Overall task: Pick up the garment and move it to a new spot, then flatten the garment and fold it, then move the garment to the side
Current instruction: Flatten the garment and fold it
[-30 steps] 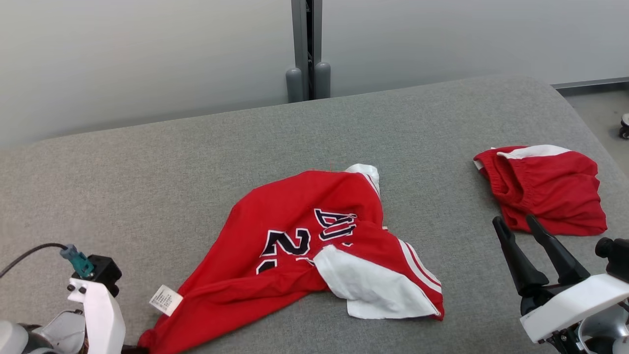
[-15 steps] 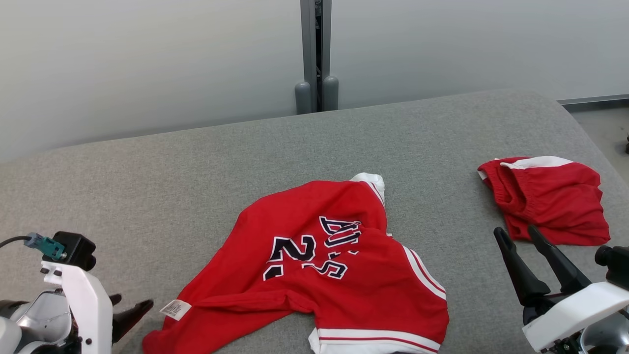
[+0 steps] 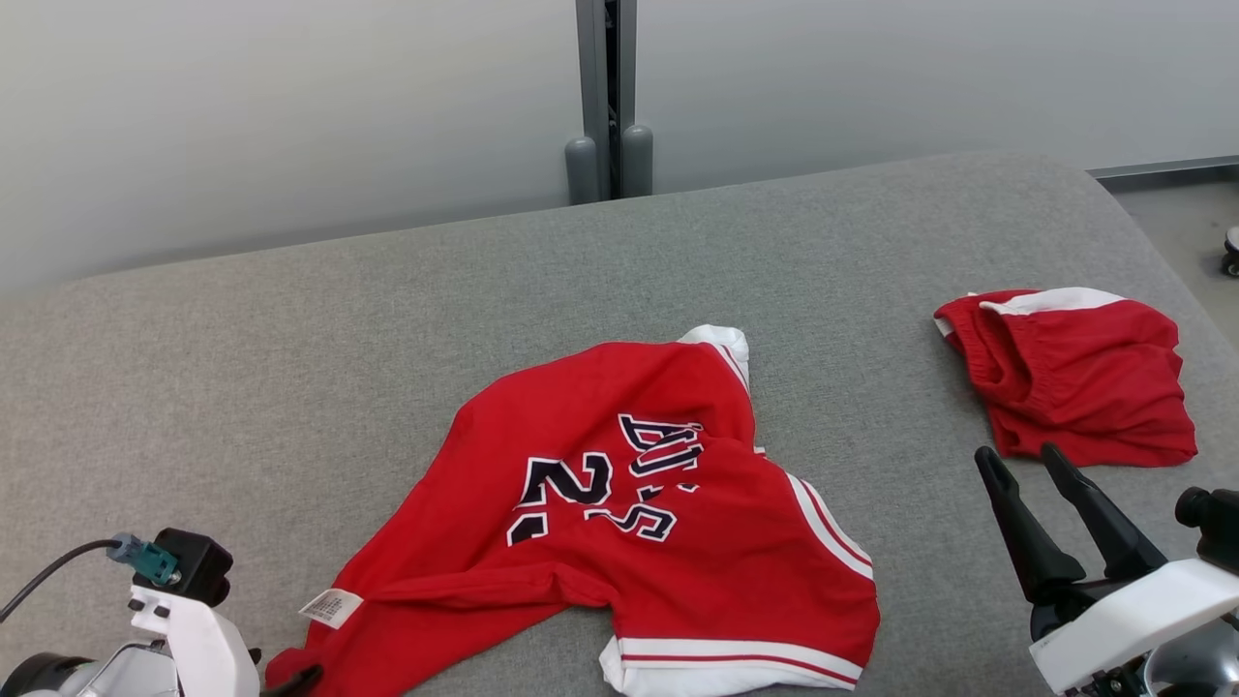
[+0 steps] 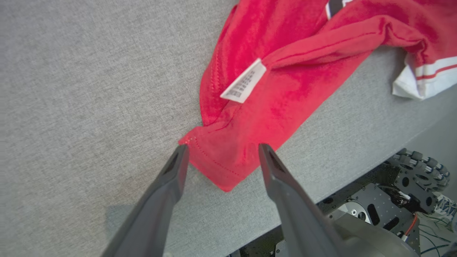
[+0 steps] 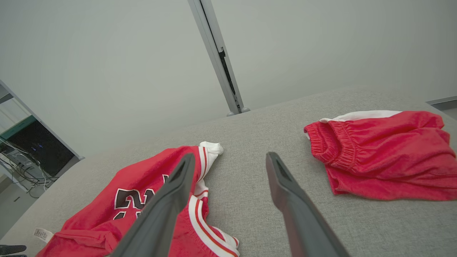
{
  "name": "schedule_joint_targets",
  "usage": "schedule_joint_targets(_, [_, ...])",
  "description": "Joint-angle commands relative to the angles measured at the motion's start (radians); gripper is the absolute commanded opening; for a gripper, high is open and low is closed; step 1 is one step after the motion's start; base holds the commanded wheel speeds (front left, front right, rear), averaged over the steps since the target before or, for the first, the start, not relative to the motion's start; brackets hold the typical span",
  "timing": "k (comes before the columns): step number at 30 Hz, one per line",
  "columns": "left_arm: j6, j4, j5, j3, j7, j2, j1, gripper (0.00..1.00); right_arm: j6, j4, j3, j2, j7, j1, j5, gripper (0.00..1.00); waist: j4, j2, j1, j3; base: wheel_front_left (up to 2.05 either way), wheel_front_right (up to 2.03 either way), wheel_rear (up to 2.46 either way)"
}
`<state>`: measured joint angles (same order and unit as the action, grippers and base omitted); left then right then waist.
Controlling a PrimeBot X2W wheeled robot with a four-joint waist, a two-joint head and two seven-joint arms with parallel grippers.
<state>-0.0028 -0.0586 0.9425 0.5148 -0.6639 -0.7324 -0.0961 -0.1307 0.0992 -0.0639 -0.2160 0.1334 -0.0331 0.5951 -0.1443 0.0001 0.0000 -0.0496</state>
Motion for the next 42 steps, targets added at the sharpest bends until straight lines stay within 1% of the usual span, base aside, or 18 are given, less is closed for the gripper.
schedule_joint_targets(1, [0.002, -0.004, -0.019, 0.004, 0.003, -0.007, -0.018, 1.0, 0.0, -0.001, 0.005, -0.004, -0.004, 0.002, 0.002, 1.0, 0.003, -0.0001, 0.0, -0.005, 0.0, 0.0, 0.0])
schedule_joint_targets(6, [-0.037, -0.05, -0.04, 0.041, -0.043, -0.011, -0.063, 1.0, 0.0, -0.004, -0.004, -0.007, 0.0, 0.021, 0.001, 1.0, 0.008, -0.0001, 0.0, -0.017, 0.0, 0.0, 0.0])
schedule_joint_targets(8, [-0.05, -0.077, -0.042, 0.046, -0.044, 0.001, -0.087, 1.0, 0.0, -0.003, -0.009, -0.006, -0.001, 0.027, 0.002, 1.0, 0.005, -0.0001, 0.0, -0.023, 0.0, 0.0, 0.0])
schedule_joint_targets(18, [-0.085, -0.172, -0.042, 0.075, -0.046, 0.034, -0.145, 1.0, 0.0, -0.008, -0.016, 0.0, -0.006, 0.031, -0.002, 1.0, -0.011, -0.0001, 0.0, -0.045, 0.0, 0.0, 0.0])
schedule_joint_targets(19, [-0.088, -0.179, -0.041, 0.077, -0.047, 0.036, -0.145, 0.94, 0.0, -0.009, -0.016, 0.0, -0.006, 0.031, -0.003, 1.0, -0.011, -0.0001, 0.0, -0.046, 0.0, 0.0, 0.0])
schedule_joint_targets(20, [-0.092, -0.185, -0.04, 0.08, -0.047, 0.038, -0.147, 0.76, 0.0, -0.009, -0.015, 0.0, -0.006, 0.031, -0.003, 1.0, -0.011, -0.0001, 0.0, -0.046, 0.0, 0.0, 0.0])
schedule_joint_targets(22, [-0.096, -0.191, -0.037, 0.086, -0.043, 0.041, -0.156, 0.15, 0.0, -0.01, -0.012, 0.0, -0.006, 0.032, -0.003, 1.0, -0.007, -0.0001, 0.0, -0.046, 0.0, 0.0, 0.0])
schedule_joint_targets(23, [-0.096, -0.191, -0.037, 0.086, -0.043, 0.041, -0.156, 0.15, 0.0, -0.01, -0.012, 0.0, -0.006, 0.032, -0.003, 1.0, -0.007, -0.0001, 0.0, -0.046, 0.0, 0.0, 0.0])
schedule_joint_targets(24, [-0.101, -0.193, -0.034, 0.089, -0.045, 0.044, -0.159, 0.0, 0.0, -0.012, -0.011, 0.0, -0.006, 0.032, -0.004, 1.0, -0.004, -0.0001, 0.0, -0.046, 0.0, 0.0, 0.0])
schedule_joint_targets(27, [-0.111, -0.197, -0.022, 0.105, -0.06, 0.047, -0.164, 0.0, 0.0, -0.016, -0.013, 0.004, -0.004, 0.034, -0.005, 1.0, 0.01, -0.0001, 0.0, -0.041, 0.0, 0.0, 0.0])
schedule_joint_targets(32, [-0.117, -0.171, -0.031, 0.118, -0.043, 0.041, -0.177, 0.0, 0.0, -0.016, -0.008, 0.005, -0.005, 0.028, -0.006, 1.0, 0.033, -0.0001, 0.0, -0.033, 0.0, 0.0, 0.0])
schedule_joint_targets(37, [-0.117, -0.089, -0.043, 0.122, -0.034, 0.02, -0.166, 0.0, 0.0, -0.014, 0.002, 0.004, -0.004, 0.01, -0.006, 1.0, 0.063, -0.0001, 0.0, -0.023, 0.0, 0.0, 0.0])
schedule_joint_targets(42, [-0.108, 0.033, -0.042, 0.145, -0.085, -0.024, -0.123, 0.0, 0.0, -0.015, 0.002, 0.003, -0.001, 0.006, -0.004, 1.0, 0.093, -0.0001, 0.0, -0.011, 0.0, 0.0, 0.0])
